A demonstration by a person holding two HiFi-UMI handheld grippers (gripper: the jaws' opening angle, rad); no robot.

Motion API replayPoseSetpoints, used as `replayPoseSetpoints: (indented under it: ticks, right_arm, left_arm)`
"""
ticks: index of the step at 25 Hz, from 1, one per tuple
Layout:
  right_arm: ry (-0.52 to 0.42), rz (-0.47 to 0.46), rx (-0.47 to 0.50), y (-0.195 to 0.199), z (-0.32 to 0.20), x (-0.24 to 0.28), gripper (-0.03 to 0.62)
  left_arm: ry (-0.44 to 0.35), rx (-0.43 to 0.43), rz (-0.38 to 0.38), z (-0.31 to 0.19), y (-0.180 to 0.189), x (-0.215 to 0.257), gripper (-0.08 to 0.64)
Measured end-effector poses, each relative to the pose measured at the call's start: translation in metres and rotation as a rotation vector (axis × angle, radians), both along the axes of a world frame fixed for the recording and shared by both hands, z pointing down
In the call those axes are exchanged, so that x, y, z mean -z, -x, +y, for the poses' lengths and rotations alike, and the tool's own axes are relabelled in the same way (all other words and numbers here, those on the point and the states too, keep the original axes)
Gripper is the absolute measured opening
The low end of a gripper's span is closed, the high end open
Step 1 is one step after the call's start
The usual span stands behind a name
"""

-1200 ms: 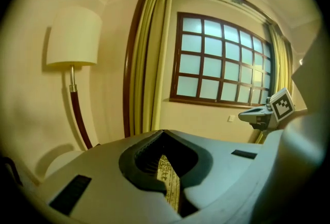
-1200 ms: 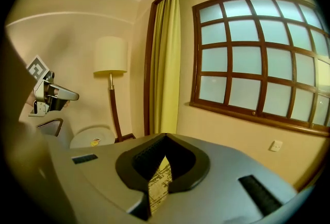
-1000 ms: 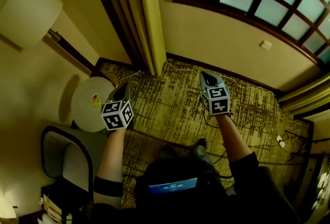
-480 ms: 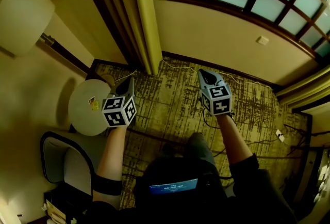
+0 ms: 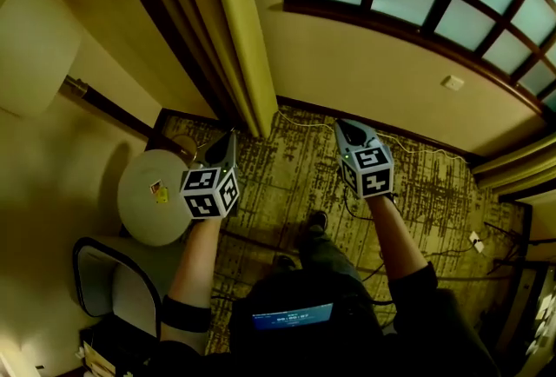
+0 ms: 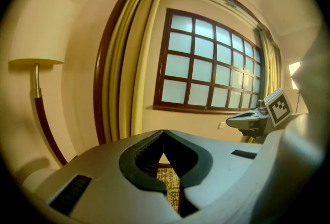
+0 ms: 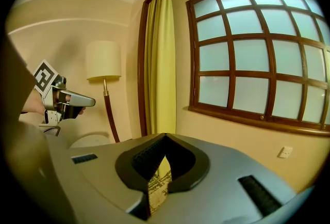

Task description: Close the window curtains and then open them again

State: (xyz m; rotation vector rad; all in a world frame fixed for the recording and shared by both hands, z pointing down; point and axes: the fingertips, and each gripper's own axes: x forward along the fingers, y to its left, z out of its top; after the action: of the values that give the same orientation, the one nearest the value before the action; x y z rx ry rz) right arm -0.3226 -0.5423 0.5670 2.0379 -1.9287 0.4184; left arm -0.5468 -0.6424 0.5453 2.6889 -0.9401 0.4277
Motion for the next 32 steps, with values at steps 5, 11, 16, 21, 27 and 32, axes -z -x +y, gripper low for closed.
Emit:
replayPoseSetpoints:
  ticks: [5,11,16,21,27,32]
  right_arm:
    - [-0.031,-0.022,0.053,-0.028,-0.054,0.015,0.006]
    - [-0.038,-0.022,0.165,-0.044,-0.107,0.023,0.006]
    - [-0.063,-0.024,0.235,-0.042,-0.148,0.041,0.006]
    - [-0.118,0.007,0.261,-0.043,-0.203,0.080,0.006]
    - [-0.171,0.069,0.252,-0.040,-0.263,0.123,0.006]
    - [-0.212,0.046,0.207,-0.041,-0.324,0.159,0.006]
  left_arm:
    - [-0.017,0.027,-0.005,-0.042,-0.044,0.011,0.002]
    - [-0.050,0.065,0.008,-0.083,-0.097,0.035,0.002]
    - [-0.100,0.095,0.014,-0.118,-0.122,0.064,0.002]
    - [-0.171,0.122,0.032,-0.177,-0.139,0.104,0.002]
    - [-0.297,0.137,0.091,-0.254,-0.155,0.164,0.195]
    - [-0.438,0.130,0.119,-0.316,-0.165,0.235,0.256]
